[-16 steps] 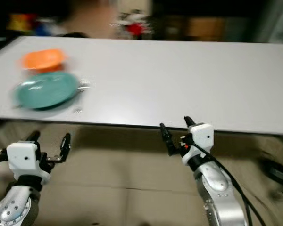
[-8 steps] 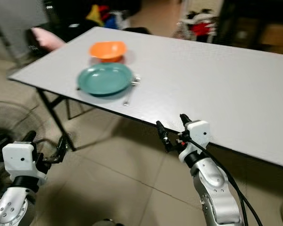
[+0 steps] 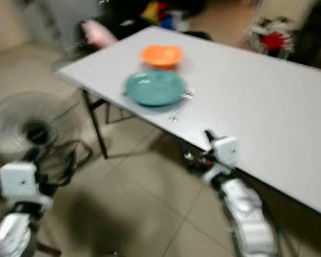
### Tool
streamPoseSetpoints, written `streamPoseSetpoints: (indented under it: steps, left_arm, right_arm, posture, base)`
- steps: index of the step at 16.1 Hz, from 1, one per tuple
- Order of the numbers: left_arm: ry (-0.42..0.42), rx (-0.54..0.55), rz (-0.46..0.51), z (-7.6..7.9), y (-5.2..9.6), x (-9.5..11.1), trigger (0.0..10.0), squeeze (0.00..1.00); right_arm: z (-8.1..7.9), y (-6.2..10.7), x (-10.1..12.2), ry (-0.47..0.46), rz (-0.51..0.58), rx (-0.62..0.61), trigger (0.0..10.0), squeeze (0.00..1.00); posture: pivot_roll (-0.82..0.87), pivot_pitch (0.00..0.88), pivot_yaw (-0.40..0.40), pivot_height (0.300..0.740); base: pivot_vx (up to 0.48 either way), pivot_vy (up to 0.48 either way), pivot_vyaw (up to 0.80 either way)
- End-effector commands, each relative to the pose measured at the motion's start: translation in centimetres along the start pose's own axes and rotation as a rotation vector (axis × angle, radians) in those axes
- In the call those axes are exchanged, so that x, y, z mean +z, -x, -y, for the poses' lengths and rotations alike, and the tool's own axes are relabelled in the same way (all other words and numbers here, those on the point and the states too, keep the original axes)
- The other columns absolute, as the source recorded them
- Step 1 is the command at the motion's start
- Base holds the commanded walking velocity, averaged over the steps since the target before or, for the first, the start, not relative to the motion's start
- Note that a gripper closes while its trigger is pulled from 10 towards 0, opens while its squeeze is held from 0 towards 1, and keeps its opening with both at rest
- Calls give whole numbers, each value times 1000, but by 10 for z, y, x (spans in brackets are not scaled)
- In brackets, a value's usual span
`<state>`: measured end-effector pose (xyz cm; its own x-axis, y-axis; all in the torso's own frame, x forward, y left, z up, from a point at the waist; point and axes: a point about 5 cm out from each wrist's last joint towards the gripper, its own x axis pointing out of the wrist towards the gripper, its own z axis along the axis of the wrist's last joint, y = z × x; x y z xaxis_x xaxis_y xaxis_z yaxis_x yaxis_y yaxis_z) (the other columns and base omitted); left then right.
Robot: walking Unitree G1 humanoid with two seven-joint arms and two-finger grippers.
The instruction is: Setting the table
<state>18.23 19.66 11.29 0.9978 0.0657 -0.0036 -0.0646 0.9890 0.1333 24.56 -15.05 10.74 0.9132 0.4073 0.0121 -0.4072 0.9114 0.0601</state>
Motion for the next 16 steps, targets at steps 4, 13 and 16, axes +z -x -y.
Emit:
streamPoseSetpoints:
  steps: [4,13,16]
  left_arm:
    - [-10,-1,32,0,-3,7,10000,0]
    - [3,0,31,-1,-3,10,10000,0]
    - [-8,5,35,-3,-2,11,10000,0]
  right_arm:
    - [2,5,-2,1,-11,-19,10000,0]
    - [-2,5,-3,-28,-15,-5,10000,0]
    - [-5,0,-1,-51,-12,14,10000,0]
  posture:
    - [-72,0,52,740]
    - [-66,0,58,740]
    - [-61,0,53,740]
  base:
    - [0,0,800]
    - [0,0,800]
    - [0,0,800]
